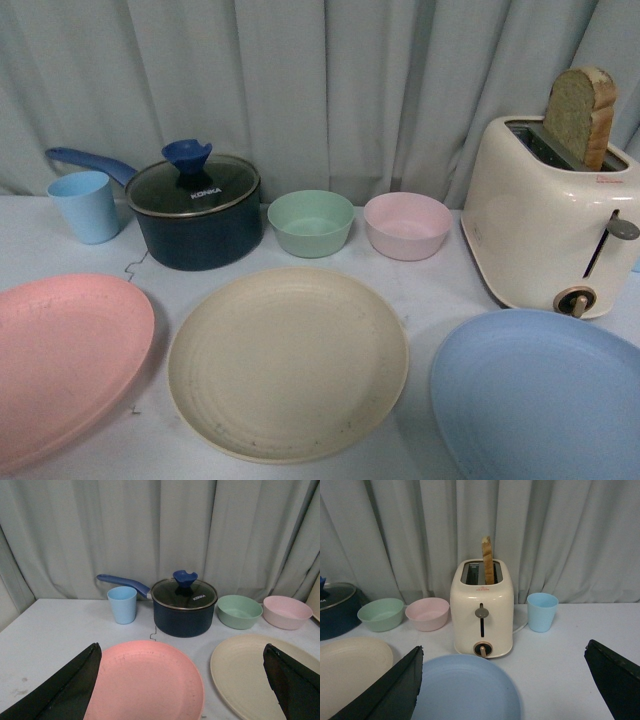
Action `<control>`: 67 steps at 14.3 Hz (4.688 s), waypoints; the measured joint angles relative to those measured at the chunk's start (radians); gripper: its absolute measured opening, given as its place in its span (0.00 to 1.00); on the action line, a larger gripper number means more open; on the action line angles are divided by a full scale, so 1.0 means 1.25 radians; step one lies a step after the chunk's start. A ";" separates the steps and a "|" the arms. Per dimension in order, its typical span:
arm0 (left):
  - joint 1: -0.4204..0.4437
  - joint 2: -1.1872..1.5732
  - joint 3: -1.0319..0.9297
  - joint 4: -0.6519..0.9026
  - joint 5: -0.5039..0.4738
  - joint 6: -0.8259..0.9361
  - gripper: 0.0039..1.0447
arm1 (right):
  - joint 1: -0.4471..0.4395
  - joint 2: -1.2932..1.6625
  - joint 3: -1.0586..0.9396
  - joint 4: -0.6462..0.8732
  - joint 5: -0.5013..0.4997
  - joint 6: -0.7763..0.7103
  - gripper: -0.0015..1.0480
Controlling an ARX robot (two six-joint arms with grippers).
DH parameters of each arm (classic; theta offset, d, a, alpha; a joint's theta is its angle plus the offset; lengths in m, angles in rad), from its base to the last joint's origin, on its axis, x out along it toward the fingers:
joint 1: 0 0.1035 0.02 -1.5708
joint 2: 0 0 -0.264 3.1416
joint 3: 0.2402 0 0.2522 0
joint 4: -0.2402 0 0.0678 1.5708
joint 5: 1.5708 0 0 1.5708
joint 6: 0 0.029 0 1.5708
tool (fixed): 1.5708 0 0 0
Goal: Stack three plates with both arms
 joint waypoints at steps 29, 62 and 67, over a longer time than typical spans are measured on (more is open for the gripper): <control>0.000 0.000 0.000 0.000 0.000 0.000 0.94 | 0.000 0.000 0.000 0.000 0.000 0.000 0.94; 0.000 0.000 0.000 0.000 0.000 0.000 0.94 | 0.000 0.000 0.000 0.000 0.000 0.000 0.94; 0.000 0.000 0.000 0.000 0.000 0.000 0.94 | 0.000 0.000 0.000 0.000 0.000 0.000 0.94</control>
